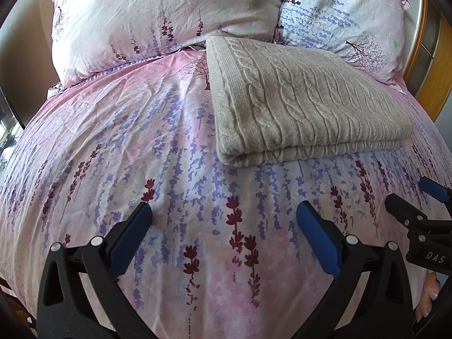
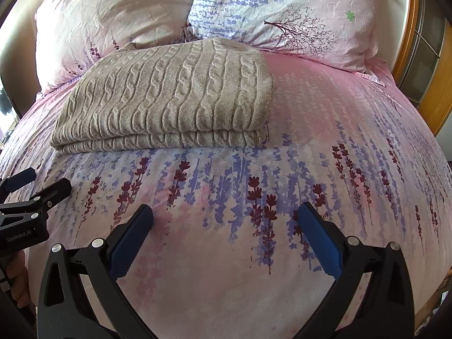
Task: Fold small clothes
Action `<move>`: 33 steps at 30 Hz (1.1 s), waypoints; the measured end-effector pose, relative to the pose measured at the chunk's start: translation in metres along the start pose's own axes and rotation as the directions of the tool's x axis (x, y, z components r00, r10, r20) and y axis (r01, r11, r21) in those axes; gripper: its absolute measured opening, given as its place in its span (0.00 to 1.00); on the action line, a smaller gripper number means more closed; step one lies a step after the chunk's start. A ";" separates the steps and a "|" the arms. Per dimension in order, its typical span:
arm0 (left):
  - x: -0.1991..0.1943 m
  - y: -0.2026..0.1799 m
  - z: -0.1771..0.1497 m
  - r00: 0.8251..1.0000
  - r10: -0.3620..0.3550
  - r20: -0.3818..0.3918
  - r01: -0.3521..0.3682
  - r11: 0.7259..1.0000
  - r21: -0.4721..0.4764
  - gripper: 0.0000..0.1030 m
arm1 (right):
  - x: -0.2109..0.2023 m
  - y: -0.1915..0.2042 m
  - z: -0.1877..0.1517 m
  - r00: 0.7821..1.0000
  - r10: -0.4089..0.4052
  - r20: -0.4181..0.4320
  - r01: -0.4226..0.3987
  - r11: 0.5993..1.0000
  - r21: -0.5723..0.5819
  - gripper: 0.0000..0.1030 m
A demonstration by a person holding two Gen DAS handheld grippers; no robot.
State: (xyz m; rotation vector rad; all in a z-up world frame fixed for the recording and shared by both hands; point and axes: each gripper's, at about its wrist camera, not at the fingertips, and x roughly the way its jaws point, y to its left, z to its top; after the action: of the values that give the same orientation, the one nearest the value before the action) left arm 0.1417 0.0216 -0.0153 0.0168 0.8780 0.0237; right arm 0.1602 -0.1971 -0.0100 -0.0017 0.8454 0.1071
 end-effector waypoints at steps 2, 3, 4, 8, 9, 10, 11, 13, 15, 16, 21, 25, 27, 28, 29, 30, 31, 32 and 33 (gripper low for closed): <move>0.000 0.000 0.000 1.000 0.000 0.000 0.000 1.000 0.000 0.98 | 0.000 0.000 0.000 1.000 0.000 0.000 0.000 1.000 0.000 0.99; 0.000 0.000 0.000 1.000 0.000 0.000 0.000 1.000 0.000 0.98 | 0.000 0.000 0.000 1.000 0.000 0.000 0.000 1.000 0.000 0.99; 0.000 0.000 0.000 1.000 0.000 0.000 0.000 1.000 0.000 0.98 | 0.000 0.000 0.000 1.000 0.000 0.000 0.000 1.000 0.000 0.99; 0.000 0.000 0.000 1.000 0.000 0.000 0.000 1.000 -0.001 0.98 | 0.000 0.000 0.000 1.000 0.000 0.000 0.000 1.000 0.001 0.99; 0.000 0.000 0.000 1.000 0.000 0.000 0.000 1.000 -0.001 0.98 | 0.000 0.000 0.000 1.000 0.000 0.000 0.000 1.000 0.001 0.99; 0.000 0.000 0.000 1.000 0.000 0.000 0.000 1.000 -0.001 0.98 | 0.000 0.000 0.000 1.000 0.000 0.000 0.000 1.000 0.000 0.99; 0.000 0.000 0.000 1.000 0.000 0.000 0.000 1.000 -0.001 0.98 | 0.000 0.000 0.000 1.000 0.000 0.000 0.000 1.000 0.001 0.99; 0.000 0.000 0.000 1.000 0.000 0.000 0.000 1.000 -0.001 0.98 | 0.000 0.000 0.000 1.000 -0.001 0.000 0.001 1.000 0.001 0.99; 0.000 0.000 0.000 1.000 0.000 0.000 0.000 1.000 -0.001 0.98 | 0.000 0.000 0.000 1.000 -0.001 0.000 0.001 1.000 0.002 0.99; 0.000 0.000 0.000 1.000 0.000 0.000 0.000 1.000 -0.001 0.98 | 0.000 0.000 0.000 1.000 -0.001 0.000 0.001 1.000 0.002 0.99; 0.000 0.000 0.000 1.000 0.001 0.000 -0.001 1.000 -0.001 0.98 | 0.000 0.001 0.000 1.000 -0.001 0.000 0.001 1.000 0.002 0.99; 0.000 0.000 0.000 1.000 0.001 0.000 -0.001 1.000 -0.001 0.98 | 0.000 0.001 0.000 1.000 -0.002 0.001 0.002 1.000 0.002 0.99; 0.000 0.000 0.000 1.000 0.001 0.000 -0.001 1.000 -0.001 0.98 | 0.000 0.001 0.000 1.000 -0.002 0.001 0.002 1.000 0.003 0.99; 0.000 0.000 0.000 1.000 0.001 0.000 -0.001 1.000 -0.001 0.98 | 0.000 0.001 0.000 1.000 -0.002 0.001 0.002 1.000 0.003 0.99; 0.000 0.000 0.000 1.000 0.001 -0.001 -0.001 1.000 -0.001 0.98 | 0.000 0.001 0.000 1.000 -0.002 0.001 0.002 1.000 0.003 0.99; 0.000 0.000 0.000 1.000 0.001 0.000 -0.001 1.000 -0.001 0.98 | 0.000 0.001 0.000 1.000 -0.002 0.001 0.002 1.000 0.003 0.99; 0.000 0.000 0.000 1.000 0.001 0.000 -0.001 1.000 -0.001 0.98 | 0.000 0.001 0.000 1.000 -0.002 0.001 0.002 1.000 0.003 0.99; 0.000 0.000 0.000 1.000 0.001 0.000 -0.001 1.000 -0.001 0.98 | 0.000 0.001 0.000 1.000 -0.002 0.001 0.002 1.000 0.003 0.99; 0.000 0.000 0.000 1.000 0.001 0.000 -0.001 1.000 -0.001 0.98 | 0.000 0.001 0.000 1.000 -0.002 0.001 0.002 1.000 0.003 0.99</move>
State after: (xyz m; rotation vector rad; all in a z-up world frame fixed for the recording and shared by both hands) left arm 0.1417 0.0215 -0.0150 0.0162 0.8780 0.0250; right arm 0.1601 -0.1962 -0.0101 0.0003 0.8446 0.1035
